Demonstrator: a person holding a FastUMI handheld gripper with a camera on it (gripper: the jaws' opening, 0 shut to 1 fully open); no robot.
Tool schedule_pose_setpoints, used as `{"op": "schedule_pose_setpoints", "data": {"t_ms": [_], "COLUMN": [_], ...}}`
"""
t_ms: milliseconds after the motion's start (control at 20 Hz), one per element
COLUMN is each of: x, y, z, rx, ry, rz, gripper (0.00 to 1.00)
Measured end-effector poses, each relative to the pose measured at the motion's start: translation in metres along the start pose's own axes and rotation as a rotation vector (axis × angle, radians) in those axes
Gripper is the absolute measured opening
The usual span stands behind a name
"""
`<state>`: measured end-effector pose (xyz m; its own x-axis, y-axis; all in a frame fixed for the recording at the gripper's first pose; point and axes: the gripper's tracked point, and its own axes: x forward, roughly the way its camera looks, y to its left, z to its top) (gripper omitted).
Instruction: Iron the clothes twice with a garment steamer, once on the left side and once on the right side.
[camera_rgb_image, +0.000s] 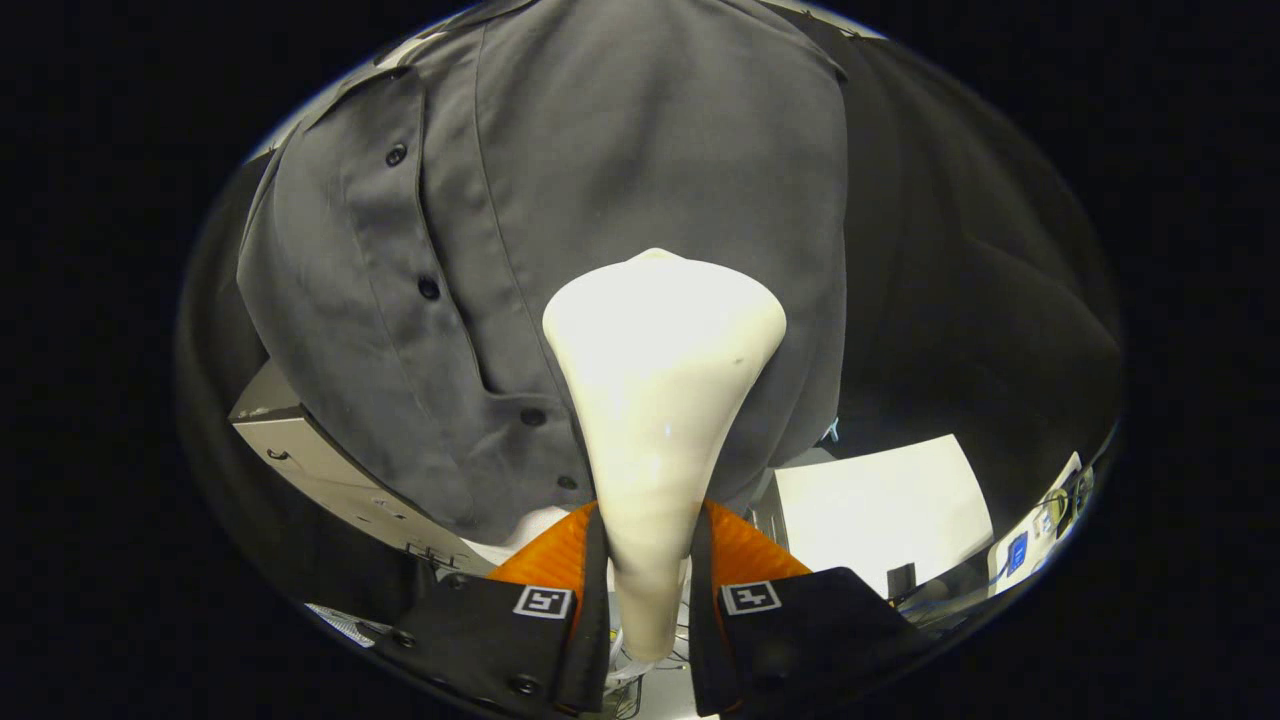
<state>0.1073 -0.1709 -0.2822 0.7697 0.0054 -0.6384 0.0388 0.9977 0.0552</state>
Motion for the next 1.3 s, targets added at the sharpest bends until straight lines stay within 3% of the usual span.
{"op": "schedule_pose_setpoints", "data": {"t_ms": [900,1050,1300], "x": [0.046,0.029,-0.019], "y": [-0.021,-0.013,0.012], "z": [-0.160,-0.159,-0.111], "rx": [0.065,0.097,0.158], "ry": [0.226,0.214,0.105], "rz": [-0.042,-0.049,-0.062], "gripper": [0.41,0.41,0.41]}}
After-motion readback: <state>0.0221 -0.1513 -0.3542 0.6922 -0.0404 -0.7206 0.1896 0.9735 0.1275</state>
